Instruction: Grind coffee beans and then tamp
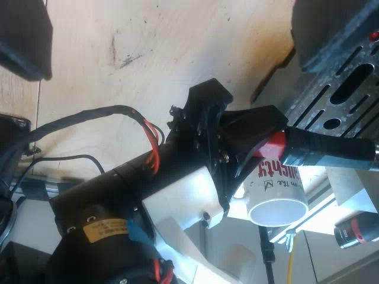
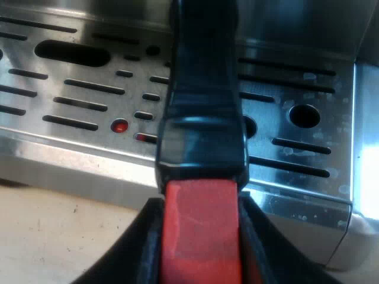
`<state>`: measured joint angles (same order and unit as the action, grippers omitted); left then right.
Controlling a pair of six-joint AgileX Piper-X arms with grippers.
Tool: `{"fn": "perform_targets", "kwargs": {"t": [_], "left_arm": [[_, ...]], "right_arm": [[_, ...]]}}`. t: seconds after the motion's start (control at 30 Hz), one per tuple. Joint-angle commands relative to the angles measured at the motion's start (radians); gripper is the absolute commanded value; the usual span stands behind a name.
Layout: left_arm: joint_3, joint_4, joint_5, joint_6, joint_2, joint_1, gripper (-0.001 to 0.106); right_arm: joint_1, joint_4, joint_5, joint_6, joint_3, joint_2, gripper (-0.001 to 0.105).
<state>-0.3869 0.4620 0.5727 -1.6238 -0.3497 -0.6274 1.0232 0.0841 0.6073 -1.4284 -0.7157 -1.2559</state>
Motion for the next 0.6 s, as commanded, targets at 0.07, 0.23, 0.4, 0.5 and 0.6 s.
{"fn": "perform_targets", "kwargs": {"t": [0.07, 0.23, 0.4, 0.5, 0.6], "left_arm": [[-0.003, -0.009, 0.007, -0.001, 0.005, -0.005, 0.083], [-0.003, -0.009, 0.007, -0.001, 0.005, -0.005, 0.083], [-0.003, -0.009, 0.007, -0.001, 0.005, -0.005, 0.083], [-0.003, -0.009, 0.007, -0.001, 0.005, -0.005, 0.083], [-0.003, -0.009, 0.007, -0.001, 0.005, -0.005, 0.083]], "right_arm": [[0.037, -0.033, -0.042, -0.030, -0.008, 0.014, 0.000], [0.105, 0.021, 0.058, 0.035, -0.008, 0.046, 0.000], [0.174, 0.108, 0.136, 0.083, -0.008, 0.071, 0.000], [0.225, 0.140, 0.184, 0.107, -0.008, 0.083, 0.000], [0.269, 0.166, 0.244, 0.128, -0.008, 0.096, 0.000]]}}
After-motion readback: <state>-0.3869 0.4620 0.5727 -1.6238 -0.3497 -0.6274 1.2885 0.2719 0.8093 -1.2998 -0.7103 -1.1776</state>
